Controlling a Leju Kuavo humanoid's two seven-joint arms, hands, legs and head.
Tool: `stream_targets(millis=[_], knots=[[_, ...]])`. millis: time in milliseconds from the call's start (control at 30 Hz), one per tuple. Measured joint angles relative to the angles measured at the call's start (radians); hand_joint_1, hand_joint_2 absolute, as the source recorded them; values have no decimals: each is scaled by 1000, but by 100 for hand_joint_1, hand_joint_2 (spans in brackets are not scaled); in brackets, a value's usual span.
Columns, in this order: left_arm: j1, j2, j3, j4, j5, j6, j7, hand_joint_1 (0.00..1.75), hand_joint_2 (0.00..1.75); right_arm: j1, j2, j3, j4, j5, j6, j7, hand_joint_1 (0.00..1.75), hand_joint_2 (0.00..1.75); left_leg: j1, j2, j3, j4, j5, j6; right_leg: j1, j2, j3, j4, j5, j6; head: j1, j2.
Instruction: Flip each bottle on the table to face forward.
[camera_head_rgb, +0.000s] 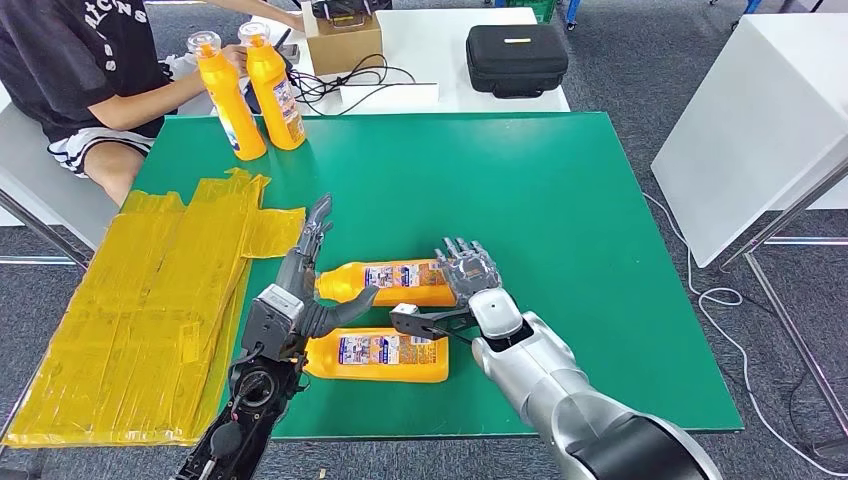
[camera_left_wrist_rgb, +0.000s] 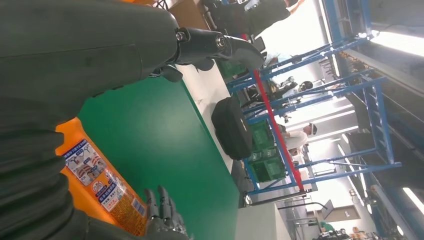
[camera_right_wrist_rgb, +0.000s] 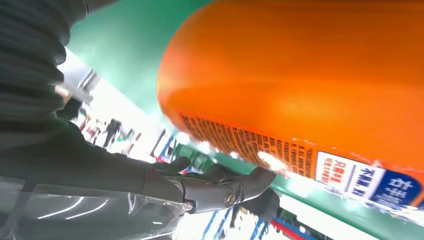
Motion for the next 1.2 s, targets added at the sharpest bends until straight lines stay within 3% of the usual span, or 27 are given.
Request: stream_targets(millis=[233,800,1000,1200], knots=[[-14,0,0,15,15,7,-2,0,175,-20,14,69,1,1,-8,-11,0,175,0,0,0,0,0,0,0,0,0,0,0,0,0,0],[-25,0,-16,28,33,13,-2,0,175,-36,36,93,1,-9,-29,-48,0,175,0,0,0,0,0,0,0,0,0,0,0,0,0,0],[-29,0,-19,30,33,13,-2,0,175,-32,45,56,1,-69,-37,-110,0,175,0,0,0,0,0,0,0,0,0,0,0,0,0,0],[-32,0,-24,33,28,3,-2,0,175,-22,52,-41,1,-220,30,-194,0,175,0,0,0,0,0,0,0,0,0,0,0,0,0,0]])
